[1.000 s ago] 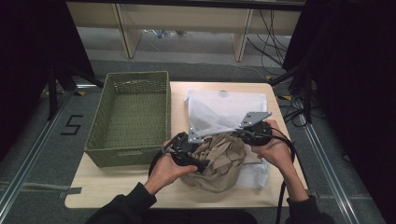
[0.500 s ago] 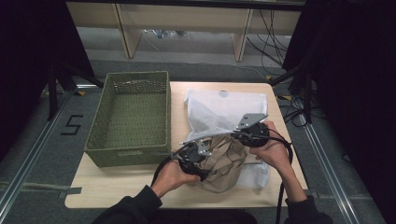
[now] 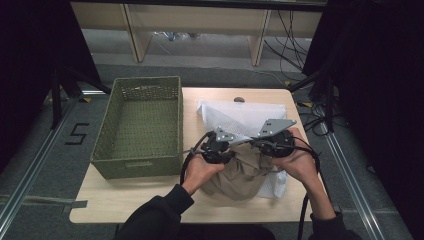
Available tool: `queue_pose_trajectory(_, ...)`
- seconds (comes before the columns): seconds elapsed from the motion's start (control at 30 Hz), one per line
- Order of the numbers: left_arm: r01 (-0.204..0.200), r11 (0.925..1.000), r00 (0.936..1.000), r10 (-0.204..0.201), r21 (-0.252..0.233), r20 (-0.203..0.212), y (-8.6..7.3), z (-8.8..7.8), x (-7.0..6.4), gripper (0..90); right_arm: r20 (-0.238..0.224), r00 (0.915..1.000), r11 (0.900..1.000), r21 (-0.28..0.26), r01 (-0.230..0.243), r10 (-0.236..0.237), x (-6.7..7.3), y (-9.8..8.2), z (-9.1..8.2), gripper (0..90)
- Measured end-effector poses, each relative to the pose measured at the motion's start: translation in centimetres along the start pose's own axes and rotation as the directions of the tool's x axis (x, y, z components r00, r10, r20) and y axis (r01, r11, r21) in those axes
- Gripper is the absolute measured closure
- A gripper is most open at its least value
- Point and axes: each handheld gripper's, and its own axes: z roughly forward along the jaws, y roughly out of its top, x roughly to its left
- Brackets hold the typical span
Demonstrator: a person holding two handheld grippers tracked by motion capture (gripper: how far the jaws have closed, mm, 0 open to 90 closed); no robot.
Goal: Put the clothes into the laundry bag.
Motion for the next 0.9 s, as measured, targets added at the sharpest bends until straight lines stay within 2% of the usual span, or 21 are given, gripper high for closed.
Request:
queue_pose_trajectory(0.03,-0.009,0.9999,0.9999,0.009,0.010,-0.006,-0.1,0.5,0.1,80.5,0.004,1.0000,1.000,0.005,-0.005,0.005,0.0,-0.1,-0.1,90.0)
queue_pose_trajectory(0.07,-0.049,0.9971,0.9985,0.050,0.058,-0.021,-0.5,1.5,0.3,78.0,0.003,1.0000,1.000,0.012,-0.009,0.009,0.0,-0.2,0.1,90.0)
queue_pose_trajectory(0.1,-0.061,0.9925,0.9980,0.062,0.106,-0.009,-1.0,2.1,0.6,71.8,-0.004,1.0000,1.000,0.023,-0.008,0.008,-0.1,-0.6,0.4,90.0)
queue_pose_trajectory(0.13,-0.027,0.9921,0.9996,0.027,0.122,0.000,-1.5,2.5,0.9,66.8,-0.008,0.9998,0.999,0.034,-0.015,0.016,-0.1,-0.9,0.8,90.0)
queue_pose_trajectory(0.17,0.013,0.9948,0.9999,-0.012,0.101,-0.012,-1.8,2.6,0.9,62.2,-0.010,0.9995,0.998,0.054,-0.029,0.029,-0.1,-1.2,1.2,90.0)
queue_pose_trajectory(0.27,0.016,0.9958,0.9998,-0.017,0.091,0.005,-1.9,1.1,0.9,43.7,-0.014,0.9993,0.997,0.067,-0.034,0.035,-0.2,-2.0,2.2,90.0)
queue_pose_trajectory(0.3,0.019,0.9958,0.9997,-0.020,0.090,0.016,-1.9,0.3,0.8,33.2,-0.019,0.9984,0.996,0.075,-0.052,0.054,-0.4,-2.3,2.5,90.0)
queue_pose_trajectory(0.37,0.026,0.9952,0.9987,-0.030,0.094,0.041,-1.9,-1.2,0.7,30.9,-0.024,0.9982,0.995,0.079,-0.052,0.055,-0.4,-2.3,2.5,90.0)
queue_pose_trajectory(0.47,-0.007,0.9939,0.9996,0.004,0.110,0.028,-2.2,-3.8,0.2,22.0,-0.024,0.9988,0.997,0.072,-0.040,0.042,-0.4,-2.3,2.6,90.0)
queue_pose_trajectory(0.53,-0.043,0.9897,0.9989,0.040,0.137,0.026,-2.9,-5.1,-0.2,19.5,-0.015,0.9986,0.996,0.070,-0.049,0.050,-0.4,-2.2,2.5,90.0)
queue_pose_trajectory(0.6,-0.096,0.9812,0.9953,0.096,0.167,0.008,-4.1,-5.8,-0.5,17.8,-0.012,0.9987,0.996,0.071,-0.048,0.049,-0.3,-2.1,2.3,90.0)
queue_pose_trajectory(0.67,-0.115,0.9747,0.9934,0.112,0.192,0.025,-5.3,-5.6,-0.5,16.9,-0.011,0.9988,0.996,0.073,-0.046,0.047,-0.2,-2.0,2.3,90.0)
queue_pose_trajectory(0.73,-0.121,0.9712,0.9927,0.118,0.205,0.026,-6.6,-4.7,-0.3,15.8,-0.007,0.9993,0.996,0.080,-0.035,0.036,-0.2,-1.9,2.3,90.0)
queue_pose_trajectory(0.8,-0.123,0.9638,0.9924,0.118,0.236,0.036,-7.3,-3.7,-0.5,15.7,-0.015,0.9996,0.997,0.071,-0.022,0.023,-0.1,-1.9,2.5,90.0)
queue_pose_trajectory(0.83,-0.148,0.9587,0.9890,0.143,0.243,0.036,-7.6,-3.1,-0.7,14.3,-0.014,0.9996,0.997,0.070,-0.021,0.022,0.0,-1.8,2.5,90.0)
queue_pose_trajectory(0.87,-0.188,0.9538,0.9822,0.180,0.235,0.053,-7.5,-2.7,-0.8,9.7,-0.014,0.9997,0.997,0.073,-0.019,0.021,0.1,-1.8,2.6,90.0)
queue_pose_trajectory(0.9,-0.168,0.9572,0.9858,0.162,0.236,0.043,-7.5,-2.3,-0.9,6.2,-0.013,0.9997,0.997,0.073,-0.020,0.021,0.2,-1.8,2.7,90.0)
